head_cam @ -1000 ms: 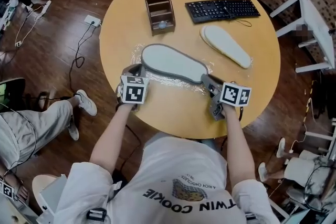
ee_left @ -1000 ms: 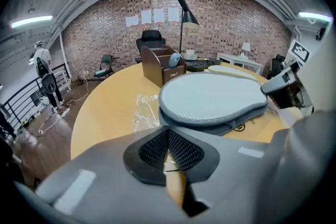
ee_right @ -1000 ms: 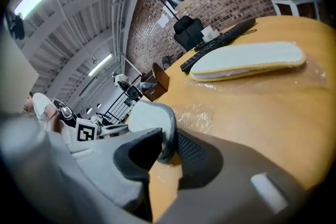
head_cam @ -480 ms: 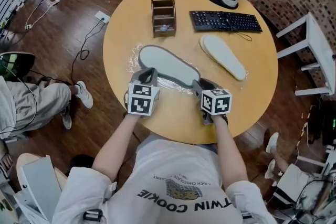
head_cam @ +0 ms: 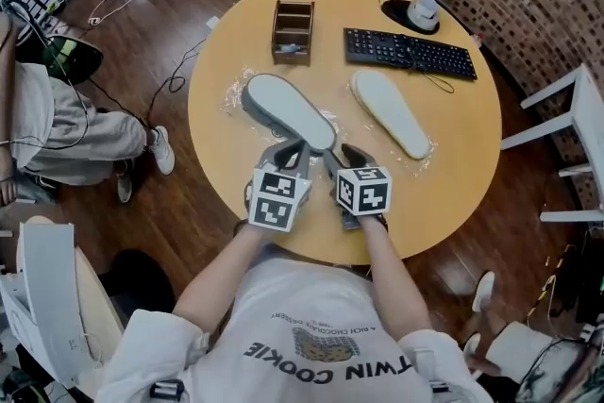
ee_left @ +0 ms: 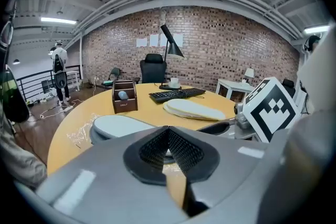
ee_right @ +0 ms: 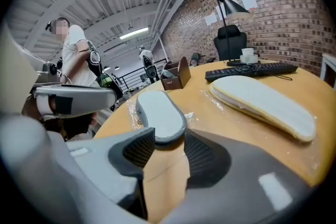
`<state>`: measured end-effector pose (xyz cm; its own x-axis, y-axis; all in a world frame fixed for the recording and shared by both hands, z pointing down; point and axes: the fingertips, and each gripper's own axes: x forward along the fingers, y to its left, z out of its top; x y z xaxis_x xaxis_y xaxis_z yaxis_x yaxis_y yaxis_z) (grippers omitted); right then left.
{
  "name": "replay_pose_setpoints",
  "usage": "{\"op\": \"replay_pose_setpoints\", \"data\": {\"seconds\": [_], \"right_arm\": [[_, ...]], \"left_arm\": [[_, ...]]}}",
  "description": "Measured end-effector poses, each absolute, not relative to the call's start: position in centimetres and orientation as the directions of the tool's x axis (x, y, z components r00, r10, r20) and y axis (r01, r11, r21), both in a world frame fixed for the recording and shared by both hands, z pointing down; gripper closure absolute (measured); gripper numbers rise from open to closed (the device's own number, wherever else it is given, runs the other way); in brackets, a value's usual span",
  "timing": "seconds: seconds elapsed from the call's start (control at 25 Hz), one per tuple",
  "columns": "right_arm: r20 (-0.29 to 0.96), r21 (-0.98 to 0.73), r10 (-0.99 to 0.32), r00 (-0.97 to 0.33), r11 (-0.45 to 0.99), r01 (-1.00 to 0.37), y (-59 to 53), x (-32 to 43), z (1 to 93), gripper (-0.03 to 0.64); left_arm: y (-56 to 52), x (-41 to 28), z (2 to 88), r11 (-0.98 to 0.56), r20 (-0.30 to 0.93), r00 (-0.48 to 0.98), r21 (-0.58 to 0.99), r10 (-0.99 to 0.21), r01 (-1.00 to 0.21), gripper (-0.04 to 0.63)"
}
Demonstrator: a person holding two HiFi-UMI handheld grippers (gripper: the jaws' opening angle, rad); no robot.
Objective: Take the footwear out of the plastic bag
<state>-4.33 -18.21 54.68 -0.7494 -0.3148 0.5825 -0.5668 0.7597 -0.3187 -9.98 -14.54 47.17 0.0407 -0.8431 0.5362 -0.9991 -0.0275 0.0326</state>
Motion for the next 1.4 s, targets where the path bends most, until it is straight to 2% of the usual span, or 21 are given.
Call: {"op": "replay_pose_setpoints", "data": {"seconds": [0.32, 0.64, 0.88, 1.4], "right_arm": [[0.458, -0.264, -0.288, -0.841, 0.859, -0.438, -15.8, 1.3, 49.2, 0.454], [0.407, -0.240, -0.247, -0.879, 0.900, -0.364, -12.8, 7.5, 45.4, 0.456], [0.397, -0.215, -0.218, -0.891, 0.922, -0.322, -10.3, 9.5, 44.0, 0.468], [0.399, -0.180, -0.229, -0.888, 0.930, -0.320, -2.7, 12.7, 42.8, 0.506]], "left_arm": [[-13.7, -2.0, 46.8, 0.077, 0.510, -0.057, 0.017, -0.858, -0.997, 0.589], [-10.1, 4.5, 44.6, 0.187, 0.476, -0.169, -0.011, -0.863, -0.982, 0.589], [-7.3, 6.2, 43.1, 0.253, 0.466, -0.233, -0.020, -0.854, -0.967, 0.589], [0.8, 9.0, 41.0, 0.304, 0.427, -0.269, 0.014, -0.863, -0.953, 0.589]]}}
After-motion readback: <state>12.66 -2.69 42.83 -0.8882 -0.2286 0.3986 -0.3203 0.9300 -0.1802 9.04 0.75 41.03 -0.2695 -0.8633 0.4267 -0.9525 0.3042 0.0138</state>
